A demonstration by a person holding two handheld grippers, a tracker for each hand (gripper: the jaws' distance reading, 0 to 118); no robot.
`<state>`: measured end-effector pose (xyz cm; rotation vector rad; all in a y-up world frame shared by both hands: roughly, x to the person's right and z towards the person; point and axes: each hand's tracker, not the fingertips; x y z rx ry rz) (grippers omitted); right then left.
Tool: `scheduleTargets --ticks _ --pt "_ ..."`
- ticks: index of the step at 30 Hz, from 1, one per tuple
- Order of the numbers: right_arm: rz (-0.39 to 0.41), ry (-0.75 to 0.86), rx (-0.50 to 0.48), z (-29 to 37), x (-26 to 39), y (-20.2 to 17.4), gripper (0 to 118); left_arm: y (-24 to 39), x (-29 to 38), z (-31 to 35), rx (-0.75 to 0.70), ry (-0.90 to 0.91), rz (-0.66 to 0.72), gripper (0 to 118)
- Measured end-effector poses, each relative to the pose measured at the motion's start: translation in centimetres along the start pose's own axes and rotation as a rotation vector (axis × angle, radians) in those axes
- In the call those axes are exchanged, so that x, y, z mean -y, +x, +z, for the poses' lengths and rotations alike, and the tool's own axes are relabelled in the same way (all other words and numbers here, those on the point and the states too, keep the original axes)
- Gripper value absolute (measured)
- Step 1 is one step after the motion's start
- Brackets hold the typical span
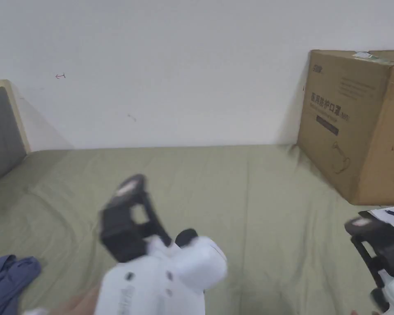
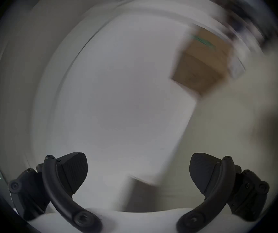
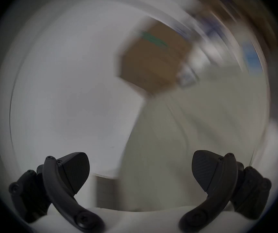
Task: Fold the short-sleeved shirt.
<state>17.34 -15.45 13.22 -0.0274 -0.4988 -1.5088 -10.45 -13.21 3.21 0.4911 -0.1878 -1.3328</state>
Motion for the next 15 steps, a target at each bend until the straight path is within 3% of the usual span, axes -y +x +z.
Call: scheduleTargets --ticks 1,2,3,4,5,6,8,11,13,14,15 --pt "-0.242 -0.103 -0.029 -1.3 -0.6 2.5 118 1.5 0.2 0.6 -0.084 0.079 -0.301 118" --pt "-0.453 -0.18 -0.075 -2.2 -0.7 4.9 118 2.4 1.0 0.7 -0.168 0.136 -0.486 118" --pt "-0.584 -0.208 -0.07 -2.6 0.0 6.6 118 2.3 1.3 0.5 -0.195 0.146 -0.56 118" --pt "-0.583 -0.192 -0.034 -2.5 0.4 7.7 118 1.7 1.2 0.3 -0.144 0.095 -0.435 118" --pt "-0.532 -0.166 -0.019 -2.2 0.4 7.8 118 1.0 1.1 0.2 -0.083 0.038 -0.231 118" --pt "-0.294 -0.102 -0.029 -1.5 0.0 6.6 118 -0.4 0.9 -0.1 -0.026 -0.03 0.05 118" --pt "-0.014 -0.038 -0.068 -0.6 0.3 4.0 118 -2.7 1.3 -0.9 -0.017 -0.156 0.466 118" --pt "0.397 0.071 -0.168 0.8 0.5 -0.2 118 -7.0 3.6 -1.2 -0.01 -0.406 1.199 118" --pt "0.801 0.191 -0.191 1.9 2.2 -3.0 118 -5.9 7.4 -0.7 -0.044 -0.498 1.652 118" --pt "1.003 0.268 -0.201 2.4 3.3 -3.9 118 -5.3 8.4 0.1 -0.097 -0.515 1.792 118" --pt "1.254 0.378 -0.225 3.0 5.1 -4.3 118 -5.0 9.3 0.8 -0.176 -0.517 1.861 118"
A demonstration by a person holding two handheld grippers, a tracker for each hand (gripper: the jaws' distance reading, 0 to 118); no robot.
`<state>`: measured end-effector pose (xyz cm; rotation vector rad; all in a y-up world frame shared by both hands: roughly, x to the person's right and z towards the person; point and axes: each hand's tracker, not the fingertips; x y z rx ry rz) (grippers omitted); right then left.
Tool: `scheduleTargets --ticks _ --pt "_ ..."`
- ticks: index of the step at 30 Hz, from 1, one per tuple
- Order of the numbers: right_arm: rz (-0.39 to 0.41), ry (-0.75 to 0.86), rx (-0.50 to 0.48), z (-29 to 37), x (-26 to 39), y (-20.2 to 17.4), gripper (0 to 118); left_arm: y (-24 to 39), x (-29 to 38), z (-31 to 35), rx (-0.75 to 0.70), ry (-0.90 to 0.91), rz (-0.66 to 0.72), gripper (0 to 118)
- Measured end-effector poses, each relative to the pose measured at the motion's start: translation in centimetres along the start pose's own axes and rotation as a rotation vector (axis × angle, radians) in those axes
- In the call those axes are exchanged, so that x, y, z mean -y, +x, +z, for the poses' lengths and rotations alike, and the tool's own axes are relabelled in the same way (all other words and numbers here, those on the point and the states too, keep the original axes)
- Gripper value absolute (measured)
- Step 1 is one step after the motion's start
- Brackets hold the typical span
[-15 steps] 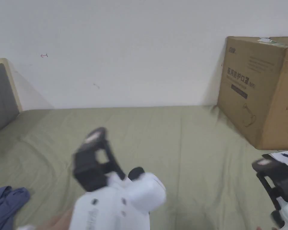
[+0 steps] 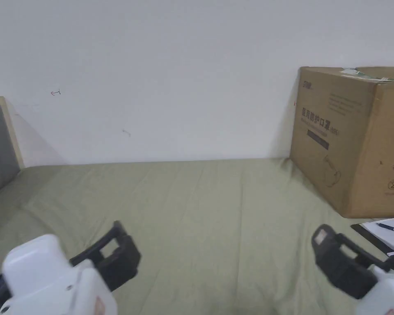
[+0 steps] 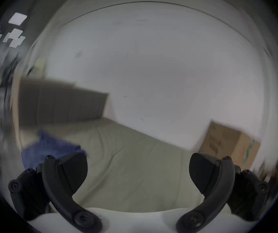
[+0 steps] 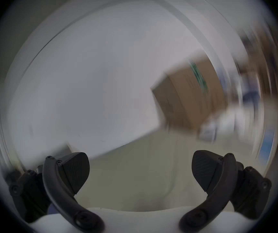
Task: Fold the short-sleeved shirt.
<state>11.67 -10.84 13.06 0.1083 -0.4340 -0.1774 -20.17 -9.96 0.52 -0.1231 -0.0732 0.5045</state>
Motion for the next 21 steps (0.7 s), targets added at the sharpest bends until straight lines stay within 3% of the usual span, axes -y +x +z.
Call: scheduleTargets --ticks 1,2,3,4,7,13,21 --pt "0.202 0.07 -0.002 0.5 0.3 -1.5 118 -0.4 0.3 0.0 -0.044 0.023 0.009 118" --pt "0.337 0.124 -0.007 0.9 0.7 -2.5 118 -0.4 0.8 0.2 -0.075 0.038 -0.049 118" --pt "0.435 0.158 -0.02 1.3 1.0 -3.4 118 -0.4 1.1 0.0 -0.096 0.064 -0.15 118" --pt "0.461 0.166 -0.044 1.5 1.1 -3.9 118 -0.4 1.2 -0.1 -0.091 0.092 -0.236 118" --pt "0.377 0.108 -0.093 1.6 1.6 -4.3 118 0.4 1.8 0.4 -0.054 0.142 -0.405 118" --pt "0.218 0.021 -0.008 0.5 1.9 -2.7 118 1.1 2.0 1.0 -0.019 0.179 -0.429 118" --pt "0.18 0.022 0.026 0.3 1.8 -1.4 118 1.9 2.2 1.1 0.059 0.169 -0.508 118"
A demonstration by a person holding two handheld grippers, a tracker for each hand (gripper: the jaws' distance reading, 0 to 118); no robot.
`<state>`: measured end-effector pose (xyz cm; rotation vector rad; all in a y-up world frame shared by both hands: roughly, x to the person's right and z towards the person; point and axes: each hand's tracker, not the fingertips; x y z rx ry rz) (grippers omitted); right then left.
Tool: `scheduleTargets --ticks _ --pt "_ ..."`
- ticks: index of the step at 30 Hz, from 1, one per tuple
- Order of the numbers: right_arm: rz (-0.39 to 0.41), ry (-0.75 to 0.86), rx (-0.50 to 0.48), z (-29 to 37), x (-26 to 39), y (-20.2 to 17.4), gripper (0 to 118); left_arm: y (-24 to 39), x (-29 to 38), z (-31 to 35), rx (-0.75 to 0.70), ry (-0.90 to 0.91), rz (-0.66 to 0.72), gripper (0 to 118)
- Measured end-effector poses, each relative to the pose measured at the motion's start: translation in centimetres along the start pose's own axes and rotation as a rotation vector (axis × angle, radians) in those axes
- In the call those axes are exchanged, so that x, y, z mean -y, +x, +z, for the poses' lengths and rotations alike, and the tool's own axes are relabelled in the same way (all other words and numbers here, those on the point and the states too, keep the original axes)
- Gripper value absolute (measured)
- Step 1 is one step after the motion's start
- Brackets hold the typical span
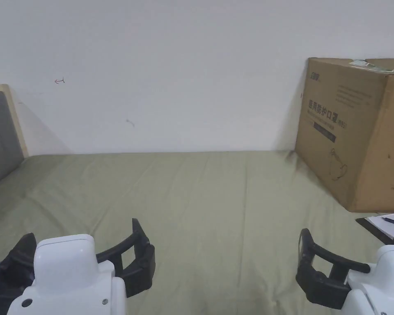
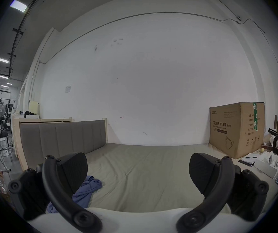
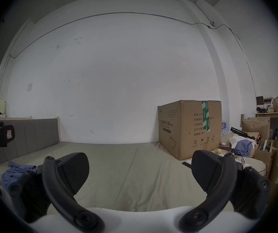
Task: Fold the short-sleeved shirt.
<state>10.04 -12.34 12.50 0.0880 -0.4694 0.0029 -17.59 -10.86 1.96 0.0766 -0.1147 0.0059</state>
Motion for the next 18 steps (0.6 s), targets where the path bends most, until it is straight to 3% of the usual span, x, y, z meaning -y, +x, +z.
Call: scheduleTargets --ticks 8,12,18 --pt "-0.046 0.027 0.013 0.32 -0.31 0.46 118 0.19 -0.14 -0.08 0.034 0.01 -0.027 118" --pt "-0.033 0.026 -0.002 0.21 -0.57 0.28 118 0.5 -0.11 0.29 0.037 0.04 -0.081 118" --pt "-0.007 0.023 -0.013 0.13 -0.91 -0.01 118 0.42 -0.87 0.24 0.067 0.029 -0.036 118"
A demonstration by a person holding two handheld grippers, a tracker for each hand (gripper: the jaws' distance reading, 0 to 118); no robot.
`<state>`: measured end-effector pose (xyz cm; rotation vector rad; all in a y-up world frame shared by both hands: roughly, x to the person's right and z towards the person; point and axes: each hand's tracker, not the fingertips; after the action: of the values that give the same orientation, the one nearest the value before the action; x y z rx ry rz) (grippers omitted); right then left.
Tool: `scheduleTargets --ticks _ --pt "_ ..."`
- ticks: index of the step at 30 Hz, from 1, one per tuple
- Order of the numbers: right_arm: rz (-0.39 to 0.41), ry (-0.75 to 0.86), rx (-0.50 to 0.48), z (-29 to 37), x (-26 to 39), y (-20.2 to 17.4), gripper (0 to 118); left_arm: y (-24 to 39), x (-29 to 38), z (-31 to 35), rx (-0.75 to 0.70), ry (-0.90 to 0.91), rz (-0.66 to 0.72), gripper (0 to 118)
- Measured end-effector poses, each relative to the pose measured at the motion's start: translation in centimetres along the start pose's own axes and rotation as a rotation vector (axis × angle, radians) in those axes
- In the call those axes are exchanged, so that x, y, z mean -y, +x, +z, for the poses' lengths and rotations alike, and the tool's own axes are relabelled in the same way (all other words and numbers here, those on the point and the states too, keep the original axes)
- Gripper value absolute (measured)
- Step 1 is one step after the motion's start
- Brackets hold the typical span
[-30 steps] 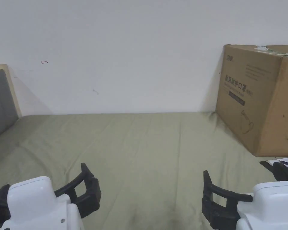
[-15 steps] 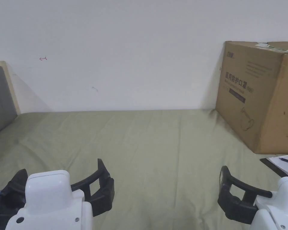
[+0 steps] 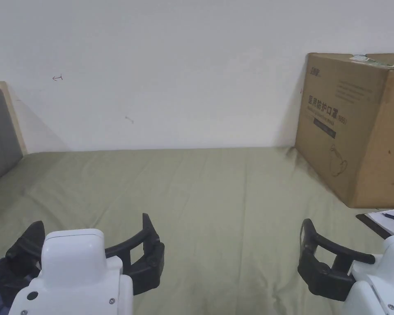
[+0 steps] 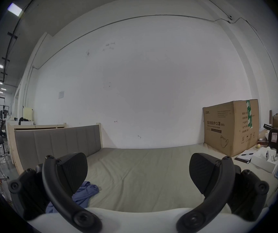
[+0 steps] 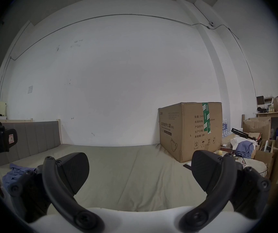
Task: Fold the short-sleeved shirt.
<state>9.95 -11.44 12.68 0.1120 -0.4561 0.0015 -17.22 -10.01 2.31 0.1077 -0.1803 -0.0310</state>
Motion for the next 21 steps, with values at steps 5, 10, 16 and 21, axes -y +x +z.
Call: scheduleTargets --ticks 5,10,16,21 --pt "0.046 0.011 -0.007 0.1 -0.4 -0.3 118 0.2 -0.5 -0.2 0.034 -0.006 -0.005 118" --pt "0.062 0.028 -0.017 0.3 -0.7 -0.7 116 0.5 -0.8 -0.1 0.064 -0.012 -0.02 118" --pt "0.079 0.018 -0.021 0.5 -0.8 -1.0 1 1.2 -0.8 0.8 0.004 0.05 -0.084 0" --pt "-0.055 -0.059 -0.022 0.1 -0.9 -0.1 1 0.2 -0.8 0.5 0.059 -0.03 0.036 0"
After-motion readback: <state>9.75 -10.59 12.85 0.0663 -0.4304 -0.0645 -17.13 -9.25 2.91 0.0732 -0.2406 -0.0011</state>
